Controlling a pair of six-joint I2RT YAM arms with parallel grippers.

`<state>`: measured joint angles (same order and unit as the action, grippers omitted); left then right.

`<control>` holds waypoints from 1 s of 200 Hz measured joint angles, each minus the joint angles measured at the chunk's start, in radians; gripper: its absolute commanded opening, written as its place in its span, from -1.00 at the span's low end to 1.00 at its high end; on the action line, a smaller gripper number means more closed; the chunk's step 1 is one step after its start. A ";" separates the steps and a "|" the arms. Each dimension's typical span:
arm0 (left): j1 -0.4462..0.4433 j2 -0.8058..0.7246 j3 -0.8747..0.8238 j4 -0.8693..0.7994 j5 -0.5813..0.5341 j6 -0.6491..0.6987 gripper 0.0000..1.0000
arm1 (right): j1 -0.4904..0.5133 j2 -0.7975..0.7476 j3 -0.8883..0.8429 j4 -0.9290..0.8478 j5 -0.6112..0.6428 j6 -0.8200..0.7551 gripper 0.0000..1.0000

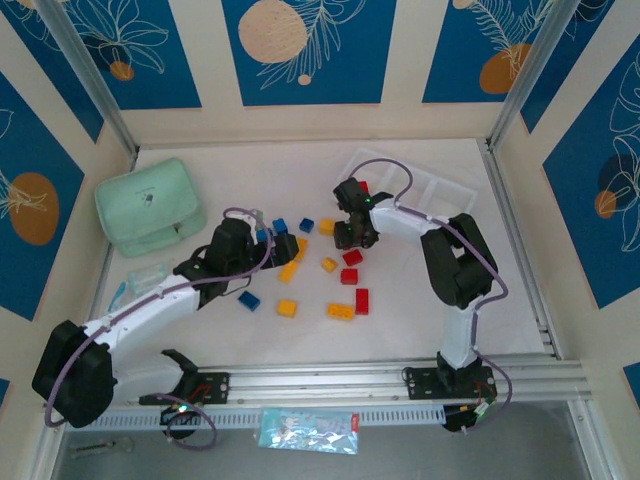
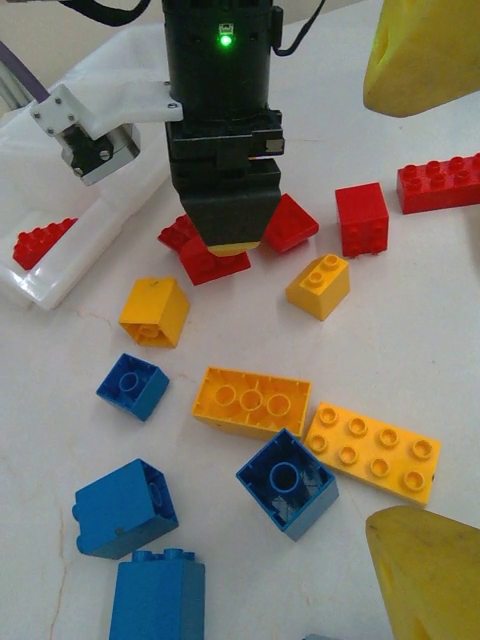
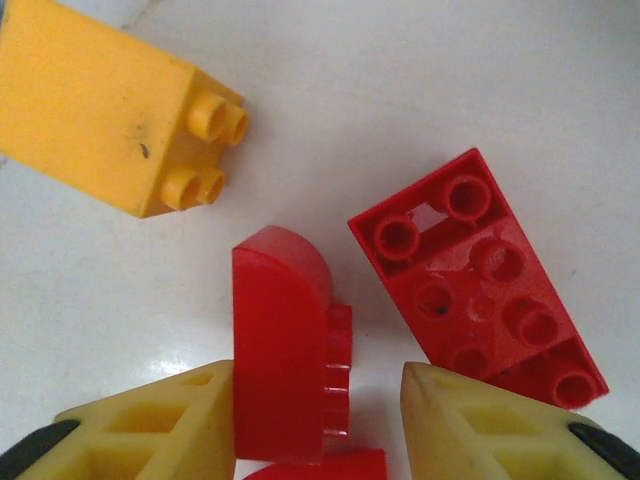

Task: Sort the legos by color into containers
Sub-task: Pick up the lego from the center of the table, then place the lego in the container.

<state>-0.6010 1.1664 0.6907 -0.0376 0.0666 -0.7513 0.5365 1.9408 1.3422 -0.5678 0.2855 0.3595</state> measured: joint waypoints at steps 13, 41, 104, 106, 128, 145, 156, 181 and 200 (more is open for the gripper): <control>0.000 0.000 0.000 0.000 -0.006 0.000 0.99 | 0.001 0.007 0.006 0.000 0.003 -0.007 -0.25; 0.000 0.000 0.000 0.000 -0.018 0.000 0.99 | 0.012 0.016 0.016 0.004 0.021 -0.020 -0.44; -0.001 0.000 0.002 -0.009 -0.023 0.003 0.99 | 0.027 0.013 0.033 -0.001 0.033 -0.039 -0.65; -0.001 0.000 0.002 -0.011 -0.023 0.005 0.99 | 0.027 0.013 0.033 -0.002 0.033 -0.039 -0.65; -0.002 0.000 0.013 -0.027 -0.023 0.019 0.99 | 0.027 -0.013 0.033 -0.009 0.033 -0.041 -0.68; -0.002 0.000 0.028 -0.040 -0.023 0.027 0.99 | 0.026 -0.052 0.040 -0.023 0.033 -0.045 -0.69; -0.002 0.001 0.043 -0.049 -0.023 0.031 0.99 | 0.023 -0.074 0.056 -0.027 0.033 -0.049 -0.69; -0.002 0.014 0.085 -0.060 -0.023 0.051 0.99 | 0.006 -0.102 0.123 -0.035 0.033 -0.057 -0.69; -0.002 0.037 0.126 -0.066 -0.024 0.065 0.99 | -0.018 -0.102 0.181 -0.037 0.035 -0.059 -0.69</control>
<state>-0.6025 1.2030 0.8165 -0.1040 0.0425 -0.6865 0.5190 1.8385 1.5234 -0.6044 0.3202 0.3008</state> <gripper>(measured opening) 0.993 0.205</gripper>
